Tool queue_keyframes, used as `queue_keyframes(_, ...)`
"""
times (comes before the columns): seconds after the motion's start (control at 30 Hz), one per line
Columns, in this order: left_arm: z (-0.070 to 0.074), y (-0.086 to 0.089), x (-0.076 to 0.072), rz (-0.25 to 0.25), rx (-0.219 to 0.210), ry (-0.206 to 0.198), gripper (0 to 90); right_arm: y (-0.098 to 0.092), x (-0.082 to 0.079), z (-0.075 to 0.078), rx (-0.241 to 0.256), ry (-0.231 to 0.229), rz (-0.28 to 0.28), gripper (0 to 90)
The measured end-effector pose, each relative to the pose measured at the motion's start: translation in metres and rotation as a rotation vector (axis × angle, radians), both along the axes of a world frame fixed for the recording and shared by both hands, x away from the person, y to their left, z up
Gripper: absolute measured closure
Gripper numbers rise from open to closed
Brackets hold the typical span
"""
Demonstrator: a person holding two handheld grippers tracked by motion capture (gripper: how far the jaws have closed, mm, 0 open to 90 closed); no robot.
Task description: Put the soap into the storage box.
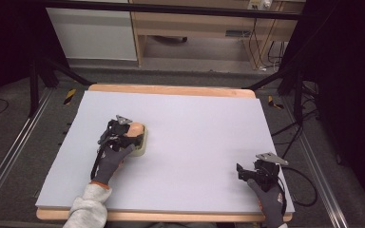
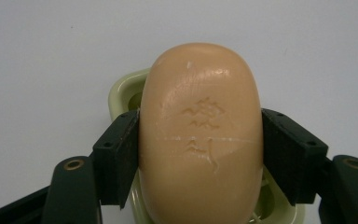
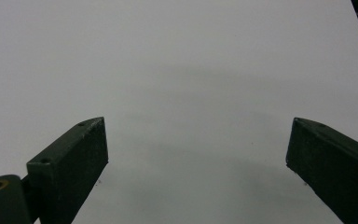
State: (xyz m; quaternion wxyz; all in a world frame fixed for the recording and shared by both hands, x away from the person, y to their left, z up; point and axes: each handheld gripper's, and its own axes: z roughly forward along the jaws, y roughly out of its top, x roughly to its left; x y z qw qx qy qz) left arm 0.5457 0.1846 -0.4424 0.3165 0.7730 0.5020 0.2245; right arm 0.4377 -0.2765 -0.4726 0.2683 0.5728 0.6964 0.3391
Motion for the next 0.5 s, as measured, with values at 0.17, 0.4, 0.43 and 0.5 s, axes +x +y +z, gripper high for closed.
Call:
queue_keyframes(0.17, -0.0037, -0.0021, 0.0006, 0.000, 0.010, 0.009, 31.5, 0.0001, -0.0001, -0.0001, 0.001, 0.000, -0.001, 5.8)
queue_keyframes(0.4, -0.0069, -0.0027, 0.0014, 0.005, 0.011, 0.019, 31.5, 0.0000, 0.0002, -0.0004, -0.003, -0.001, 0.001, 5.8)
queue_keyframes(0.43, -0.0070, -0.0029, 0.0014, 0.006, 0.011, 0.020, 31.5, 0.0000, 0.0002, -0.0004, -0.003, 0.000, 0.000, 5.8)
queue_keyframes(0.5, -0.0070, -0.0032, 0.0013, 0.007, 0.014, 0.020, 31.5, 0.0000, 0.0003, -0.0004, -0.004, -0.001, 0.001, 5.8)
